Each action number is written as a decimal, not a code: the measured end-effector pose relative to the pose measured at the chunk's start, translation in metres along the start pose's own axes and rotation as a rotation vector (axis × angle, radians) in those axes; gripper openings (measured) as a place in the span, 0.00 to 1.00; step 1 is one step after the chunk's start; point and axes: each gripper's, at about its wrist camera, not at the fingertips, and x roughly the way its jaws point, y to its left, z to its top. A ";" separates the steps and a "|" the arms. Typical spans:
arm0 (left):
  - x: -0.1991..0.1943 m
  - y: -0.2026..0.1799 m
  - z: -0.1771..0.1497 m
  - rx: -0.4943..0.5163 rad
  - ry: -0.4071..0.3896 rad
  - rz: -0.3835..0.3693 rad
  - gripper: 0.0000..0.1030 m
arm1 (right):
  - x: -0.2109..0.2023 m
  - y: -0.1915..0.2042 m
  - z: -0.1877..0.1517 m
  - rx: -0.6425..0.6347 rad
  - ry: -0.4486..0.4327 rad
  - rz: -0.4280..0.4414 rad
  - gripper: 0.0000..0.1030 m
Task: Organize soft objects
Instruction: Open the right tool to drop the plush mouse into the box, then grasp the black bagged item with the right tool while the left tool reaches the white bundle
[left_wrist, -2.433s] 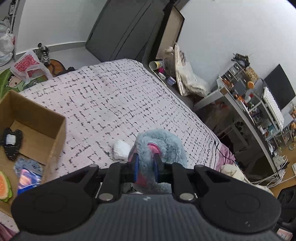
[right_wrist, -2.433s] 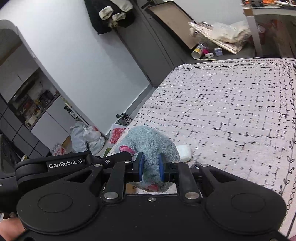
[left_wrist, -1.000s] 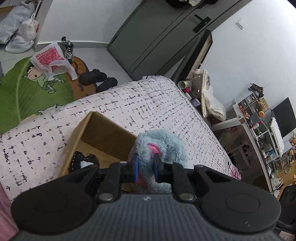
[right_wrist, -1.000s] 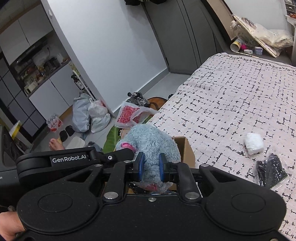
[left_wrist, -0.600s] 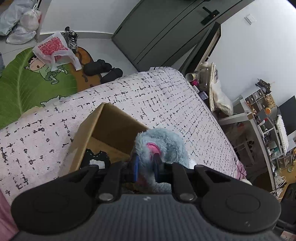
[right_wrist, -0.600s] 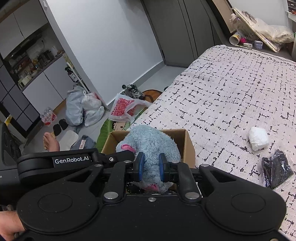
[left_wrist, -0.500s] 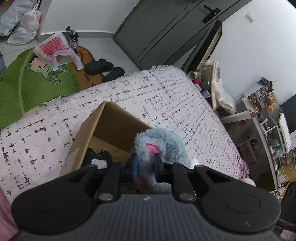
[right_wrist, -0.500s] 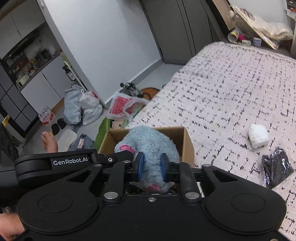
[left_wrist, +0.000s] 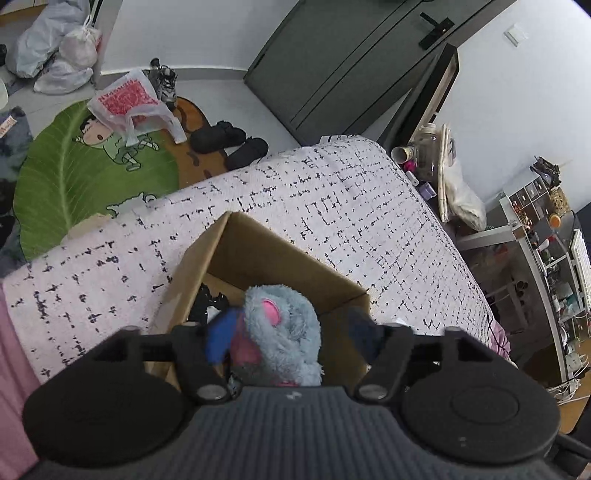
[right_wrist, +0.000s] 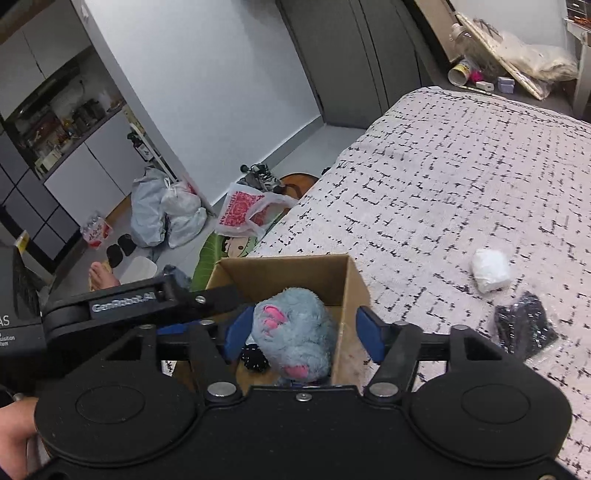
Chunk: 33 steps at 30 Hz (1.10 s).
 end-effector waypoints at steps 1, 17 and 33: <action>-0.003 -0.003 0.000 0.012 -0.006 0.008 0.72 | -0.005 -0.003 0.001 0.003 -0.003 -0.001 0.68; -0.023 -0.066 -0.020 0.176 -0.042 0.010 0.85 | -0.056 -0.076 0.014 0.061 -0.062 -0.049 0.93; -0.014 -0.103 -0.035 0.221 -0.065 0.074 0.85 | -0.034 -0.140 -0.005 0.001 0.000 -0.110 0.99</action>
